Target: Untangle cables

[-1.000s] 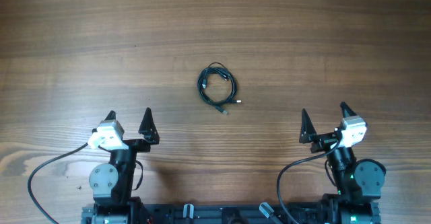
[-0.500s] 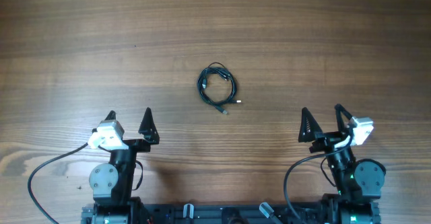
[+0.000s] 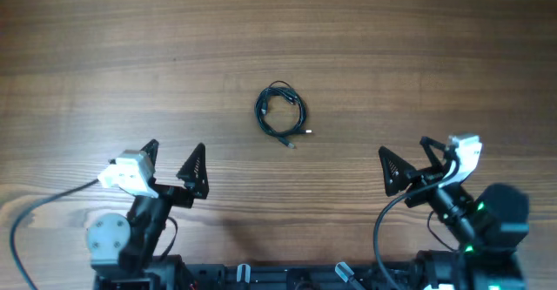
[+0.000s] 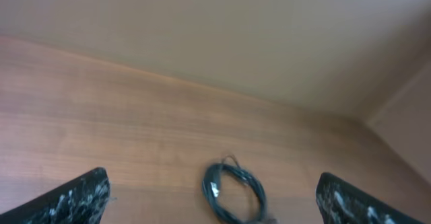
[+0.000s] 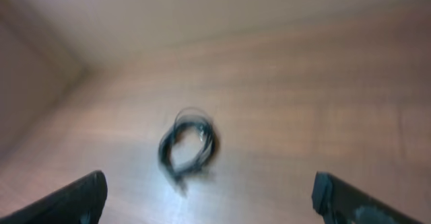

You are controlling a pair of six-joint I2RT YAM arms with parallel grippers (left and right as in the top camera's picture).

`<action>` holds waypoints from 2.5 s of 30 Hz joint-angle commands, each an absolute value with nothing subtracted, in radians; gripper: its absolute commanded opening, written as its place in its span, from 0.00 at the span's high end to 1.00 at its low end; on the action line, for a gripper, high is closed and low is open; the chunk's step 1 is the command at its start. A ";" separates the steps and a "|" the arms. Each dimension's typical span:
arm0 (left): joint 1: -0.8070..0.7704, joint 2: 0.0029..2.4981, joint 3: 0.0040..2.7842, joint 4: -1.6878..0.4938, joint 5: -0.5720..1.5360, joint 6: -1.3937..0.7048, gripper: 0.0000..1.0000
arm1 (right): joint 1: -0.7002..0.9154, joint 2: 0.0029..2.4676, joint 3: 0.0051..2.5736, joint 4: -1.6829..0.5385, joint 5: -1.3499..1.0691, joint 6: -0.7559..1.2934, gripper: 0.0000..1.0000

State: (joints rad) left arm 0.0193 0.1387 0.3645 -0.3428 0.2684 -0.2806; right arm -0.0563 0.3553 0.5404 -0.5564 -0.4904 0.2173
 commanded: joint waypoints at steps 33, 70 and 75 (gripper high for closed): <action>0.012 1.137 1.034 -1.031 0.463 -0.271 0.44 | 0.608 1.518 1.023 -0.260 -0.137 0.285 0.00; -0.011 1.047 1.034 -1.105 0.458 -0.235 0.28 | 0.609 1.977 1.023 0.375 -0.325 0.904 0.39; -0.011 1.047 1.034 -1.104 0.458 -0.236 0.28 | 0.608 2.025 1.023 0.407 -0.307 0.919 0.39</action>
State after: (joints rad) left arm -0.0067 1.0554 1.0149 -1.1069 0.4603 -0.2485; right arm 0.6060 1.9926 1.0157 0.3965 -0.2920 0.8982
